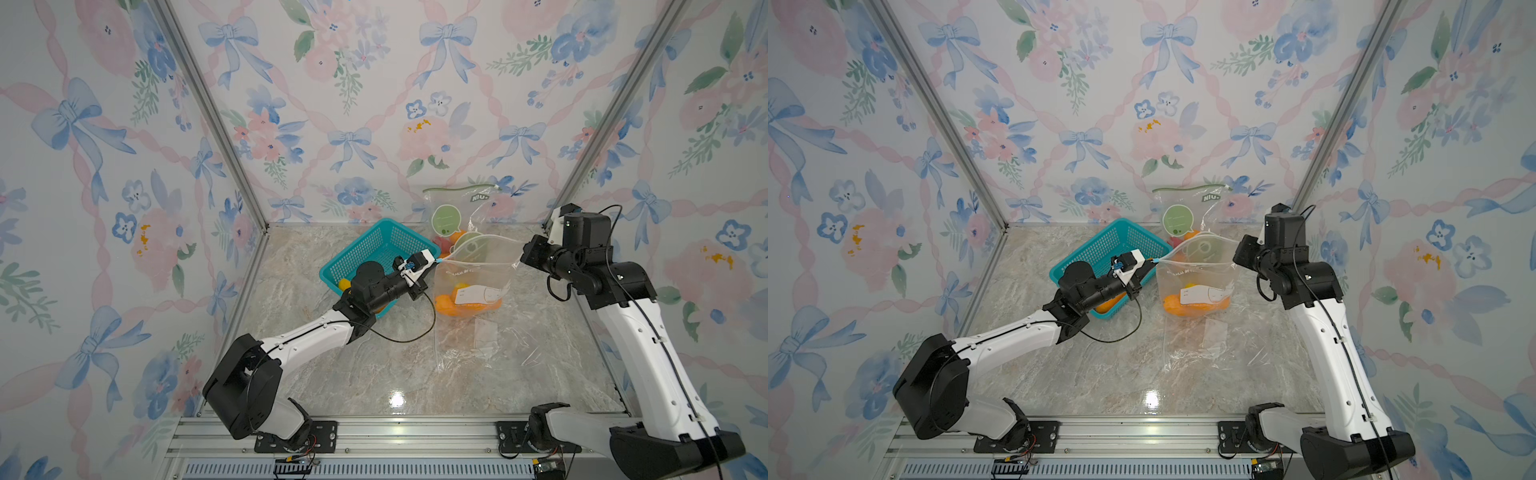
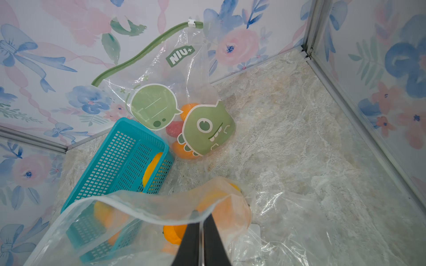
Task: Place the mango in a zip-top bag and seal the zipper
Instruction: Zip the zipper on the zipper food storage bag.
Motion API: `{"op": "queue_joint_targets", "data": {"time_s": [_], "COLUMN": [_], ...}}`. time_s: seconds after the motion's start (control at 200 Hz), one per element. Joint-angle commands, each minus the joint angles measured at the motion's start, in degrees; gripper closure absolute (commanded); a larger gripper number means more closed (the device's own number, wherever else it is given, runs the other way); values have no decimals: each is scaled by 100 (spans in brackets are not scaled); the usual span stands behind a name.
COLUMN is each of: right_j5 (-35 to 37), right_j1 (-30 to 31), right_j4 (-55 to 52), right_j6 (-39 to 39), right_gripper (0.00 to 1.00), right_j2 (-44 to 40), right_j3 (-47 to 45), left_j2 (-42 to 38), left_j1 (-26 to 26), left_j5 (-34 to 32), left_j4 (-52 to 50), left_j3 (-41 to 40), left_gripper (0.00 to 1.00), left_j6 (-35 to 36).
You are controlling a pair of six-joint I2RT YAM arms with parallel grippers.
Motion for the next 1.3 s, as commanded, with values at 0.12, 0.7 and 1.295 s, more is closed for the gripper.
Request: {"op": "queue_joint_targets", "data": {"time_s": [0.12,0.7,1.295], "right_j5": [-771,-2708,-2908], "right_j1": [-43,1908,2012], "right_j4": [51,481,457], "right_j6": [-839,-3874,-4772], "right_gripper": [43,43,54], "right_j2": [-371,457,880], "right_j3": [133,663,253], "left_j2": [375,402,532], "left_j1": [174,398,435], "left_j5": [748,1908,2053], "left_j4": [-784,-1526,-2059], "left_j3": [541,1175,1496], "left_gripper": [100,100,100], "left_j6": [618,1077,1062]}}
